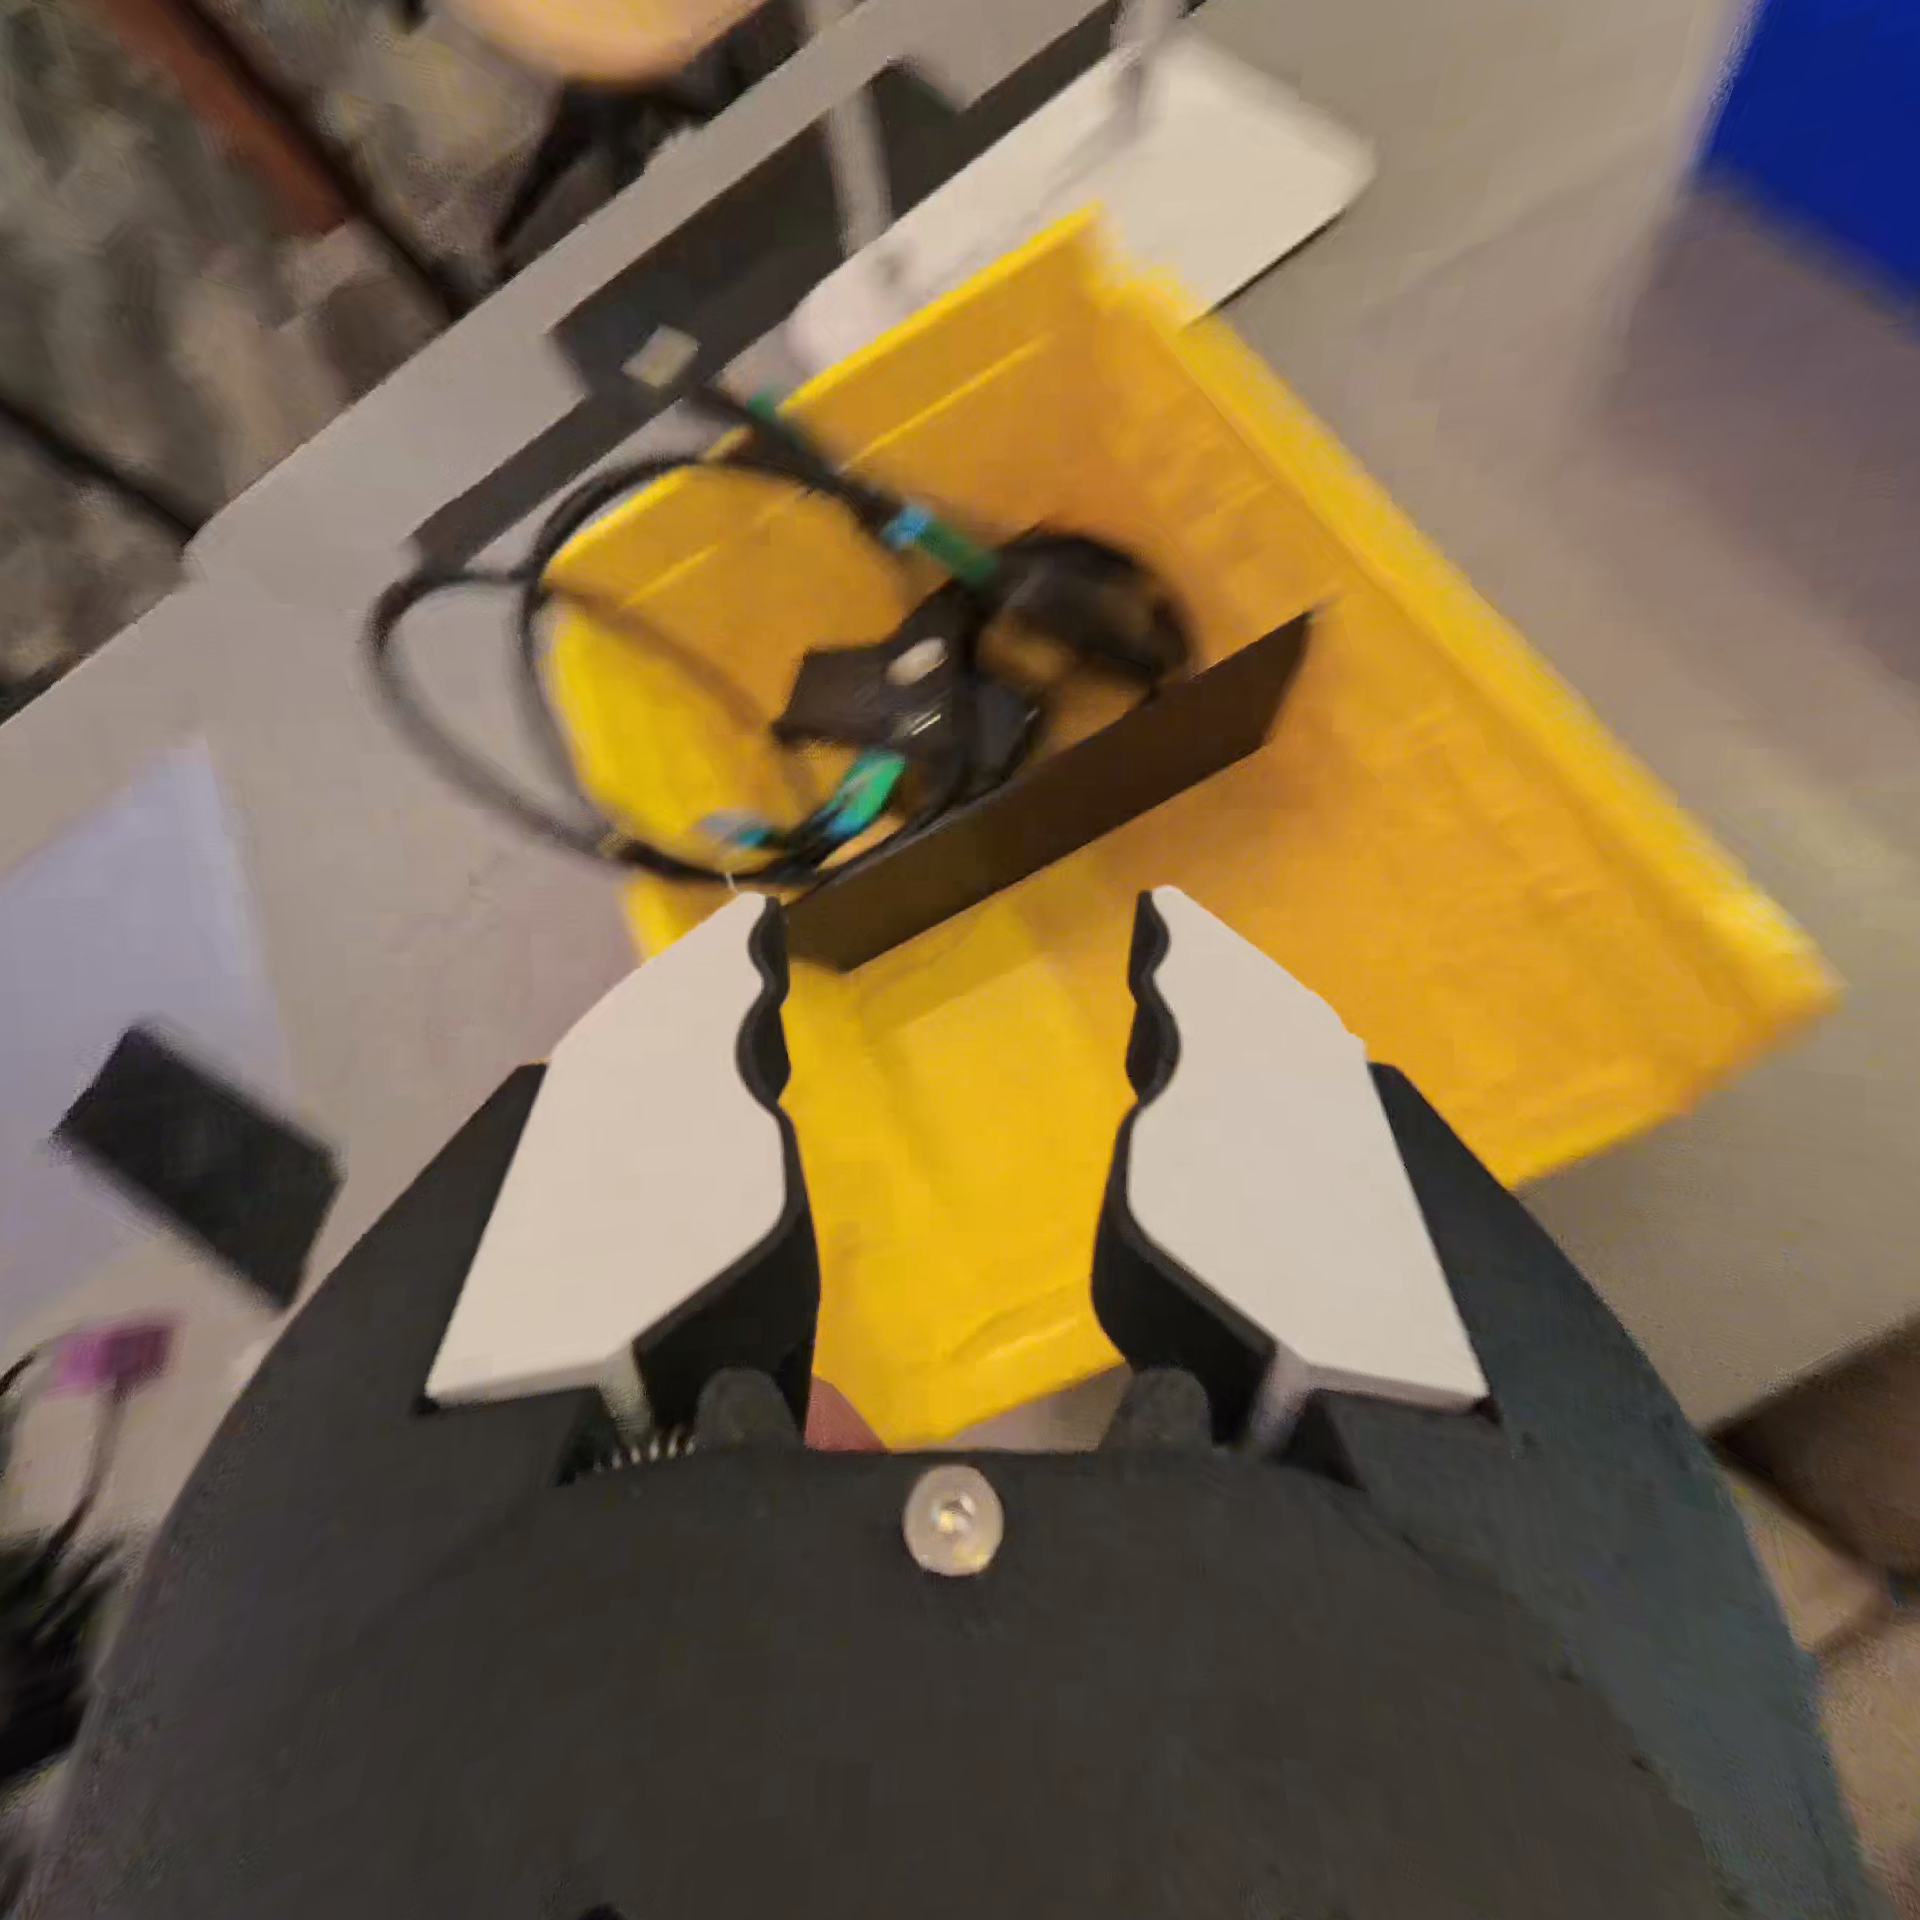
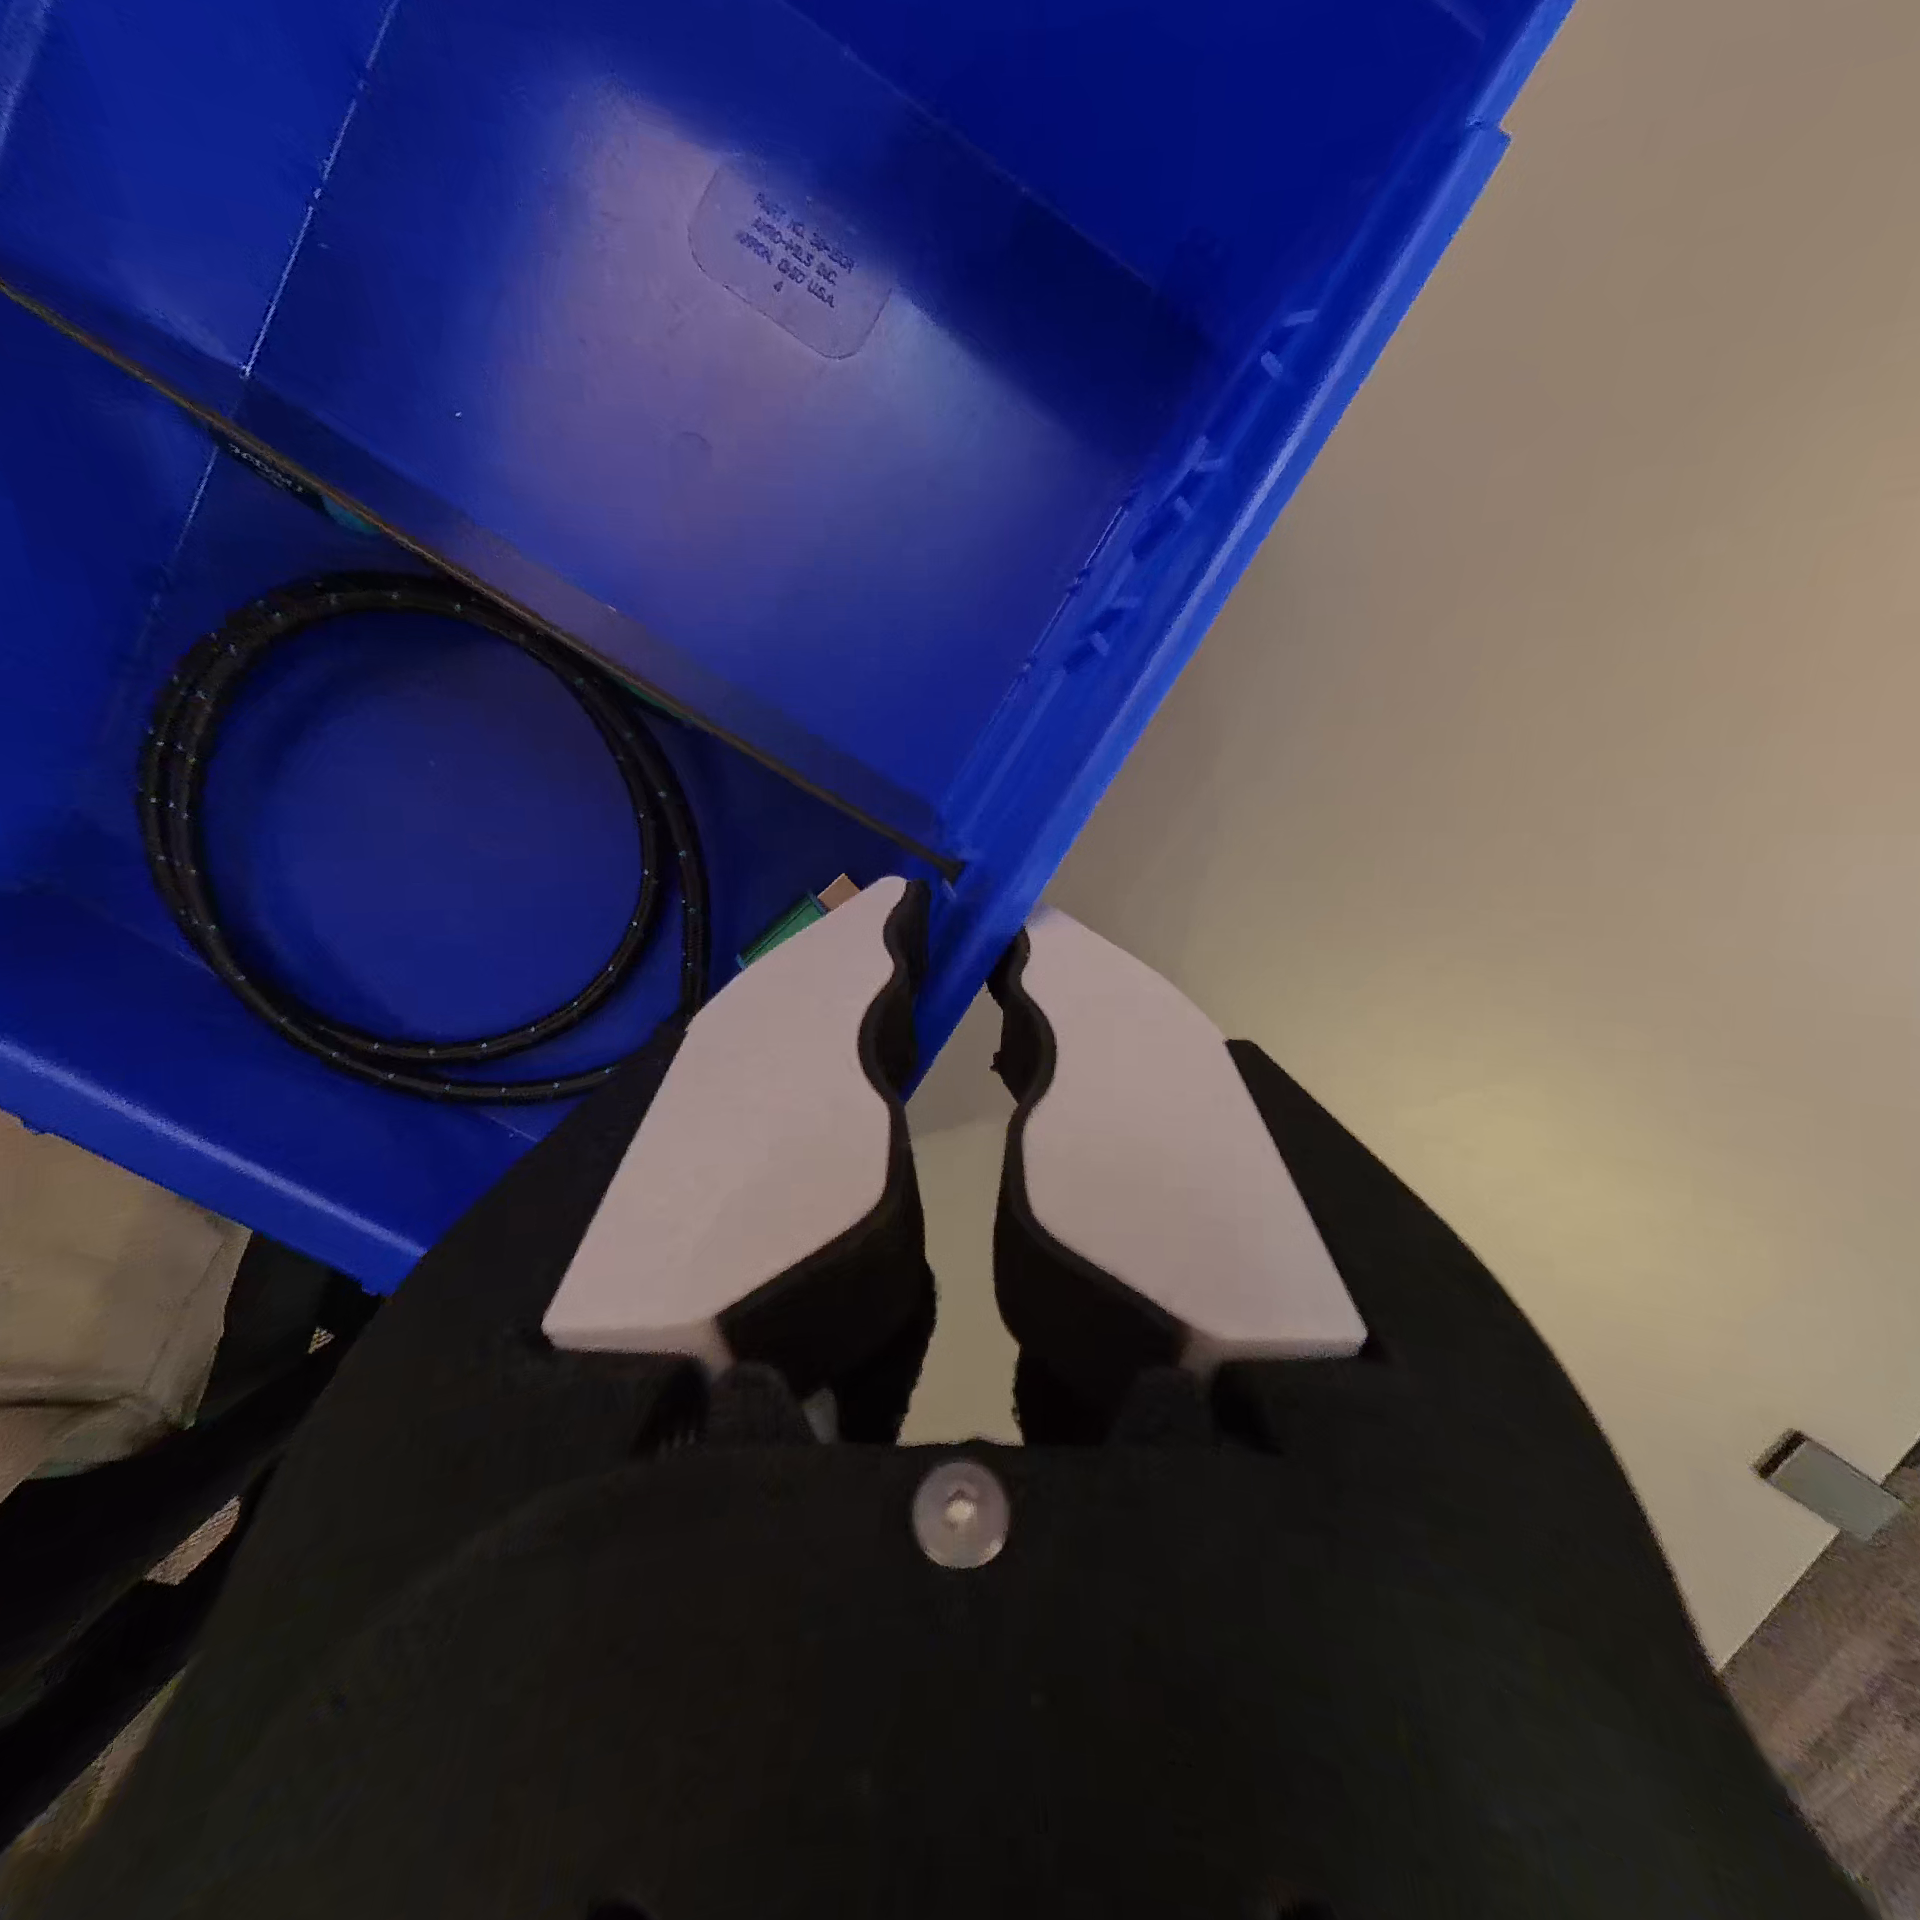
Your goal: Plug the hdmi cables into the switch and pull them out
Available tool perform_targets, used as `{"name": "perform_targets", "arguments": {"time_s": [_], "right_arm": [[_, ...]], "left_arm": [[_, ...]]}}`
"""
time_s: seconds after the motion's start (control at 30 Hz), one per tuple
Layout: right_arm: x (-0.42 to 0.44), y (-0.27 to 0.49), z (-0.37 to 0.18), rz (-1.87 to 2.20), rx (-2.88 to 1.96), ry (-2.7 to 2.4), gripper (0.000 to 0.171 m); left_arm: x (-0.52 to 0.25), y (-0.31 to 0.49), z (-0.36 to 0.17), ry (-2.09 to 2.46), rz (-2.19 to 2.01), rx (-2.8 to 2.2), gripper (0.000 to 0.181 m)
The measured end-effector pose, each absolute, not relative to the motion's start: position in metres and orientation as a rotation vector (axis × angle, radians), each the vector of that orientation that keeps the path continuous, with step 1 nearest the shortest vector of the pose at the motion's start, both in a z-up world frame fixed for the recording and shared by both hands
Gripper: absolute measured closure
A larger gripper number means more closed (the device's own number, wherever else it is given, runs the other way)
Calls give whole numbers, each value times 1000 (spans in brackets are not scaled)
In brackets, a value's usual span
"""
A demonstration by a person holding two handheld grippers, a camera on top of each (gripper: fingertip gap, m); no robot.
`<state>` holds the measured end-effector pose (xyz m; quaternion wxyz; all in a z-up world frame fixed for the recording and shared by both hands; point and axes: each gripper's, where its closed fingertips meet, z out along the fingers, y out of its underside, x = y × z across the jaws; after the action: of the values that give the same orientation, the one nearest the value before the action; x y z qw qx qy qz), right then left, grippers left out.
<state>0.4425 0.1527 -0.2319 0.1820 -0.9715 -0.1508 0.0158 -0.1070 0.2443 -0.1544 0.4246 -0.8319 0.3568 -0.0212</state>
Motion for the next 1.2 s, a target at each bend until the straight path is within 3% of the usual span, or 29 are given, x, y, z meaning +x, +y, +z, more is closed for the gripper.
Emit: {"name": "perform_targets", "arguments": {"time_s": [0.03,0.17,0.33,0.47,1.0,1.07,1.2], "right_arm": [[443,153,-232,56,-2748,-423,161],[448,155,-232,47,-2764,-411,161],[451,155,-232,-13,-2785,-436,161],[458,156,-232,-28,-2788,-440,161],[495,157,-232,-77,-2776,-548,159],[499,157,-231,-130,-2779,-537,149],[505,154,-224,-314,-2775,-523,121]], "left_arm": [[-133,250,-161,858,23,-2112,116],[-183,252,-209,834,42,-2294,122],[-197,259,-241,767,22,-2353,167],[-200,256,-242,695,-94,-2368,172],[-283,221,-242,539,-69,-2408,172],[-287,220,-241,566,-71,-2406,169],[-298,223,-224,592,-38,-2357,139]]}}
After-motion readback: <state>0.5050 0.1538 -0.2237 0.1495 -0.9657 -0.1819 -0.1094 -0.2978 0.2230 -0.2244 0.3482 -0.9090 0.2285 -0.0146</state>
